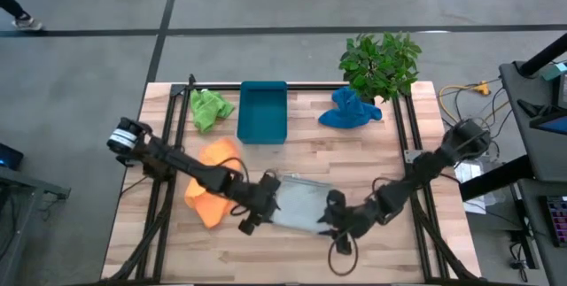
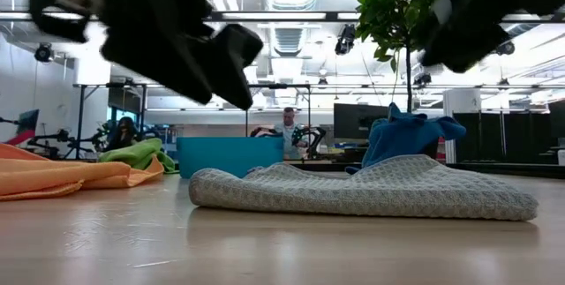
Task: Fold microfiber towels
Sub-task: Fold the grey microfiber cloth
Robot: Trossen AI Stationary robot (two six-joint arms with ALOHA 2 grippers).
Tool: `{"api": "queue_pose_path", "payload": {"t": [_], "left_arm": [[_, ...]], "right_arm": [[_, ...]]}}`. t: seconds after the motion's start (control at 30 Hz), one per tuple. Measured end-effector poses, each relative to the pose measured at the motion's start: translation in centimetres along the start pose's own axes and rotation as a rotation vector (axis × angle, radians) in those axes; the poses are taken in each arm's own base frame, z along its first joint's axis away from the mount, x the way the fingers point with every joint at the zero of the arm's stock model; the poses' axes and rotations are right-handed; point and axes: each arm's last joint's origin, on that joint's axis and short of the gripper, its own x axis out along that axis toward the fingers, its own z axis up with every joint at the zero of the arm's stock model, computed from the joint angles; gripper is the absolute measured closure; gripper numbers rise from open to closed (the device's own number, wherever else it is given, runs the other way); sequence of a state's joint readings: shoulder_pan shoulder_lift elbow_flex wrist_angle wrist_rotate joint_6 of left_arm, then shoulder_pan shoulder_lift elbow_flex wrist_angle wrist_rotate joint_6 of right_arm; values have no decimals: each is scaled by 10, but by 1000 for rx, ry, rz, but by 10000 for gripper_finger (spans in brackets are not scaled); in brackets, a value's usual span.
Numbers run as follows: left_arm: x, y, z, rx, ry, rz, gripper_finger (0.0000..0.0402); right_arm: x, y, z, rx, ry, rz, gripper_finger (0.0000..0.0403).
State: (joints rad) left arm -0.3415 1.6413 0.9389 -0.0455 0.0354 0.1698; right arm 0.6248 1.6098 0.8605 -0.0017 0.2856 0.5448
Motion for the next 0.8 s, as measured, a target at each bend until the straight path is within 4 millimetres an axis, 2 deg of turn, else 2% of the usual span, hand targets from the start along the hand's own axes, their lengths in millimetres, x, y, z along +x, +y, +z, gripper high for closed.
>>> {"api": "queue_pose_path", "payload": {"t": [0.1,0.33,0.57,0.8], "left_arm": [[2,-9,1,38,5,25,205],[26,-18,-13,-13,67,10,205],[50,-19,-22,-98,133,34,205],[52,-21,-26,-98,159,42,205]], "right_arm": [[15,5,-11,-3,46,-18,234],[33,8,-22,-27,97,-46,201],[32,6,-29,-45,174,-88,191],[35,8,-39,-76,215,-96,202]]}}
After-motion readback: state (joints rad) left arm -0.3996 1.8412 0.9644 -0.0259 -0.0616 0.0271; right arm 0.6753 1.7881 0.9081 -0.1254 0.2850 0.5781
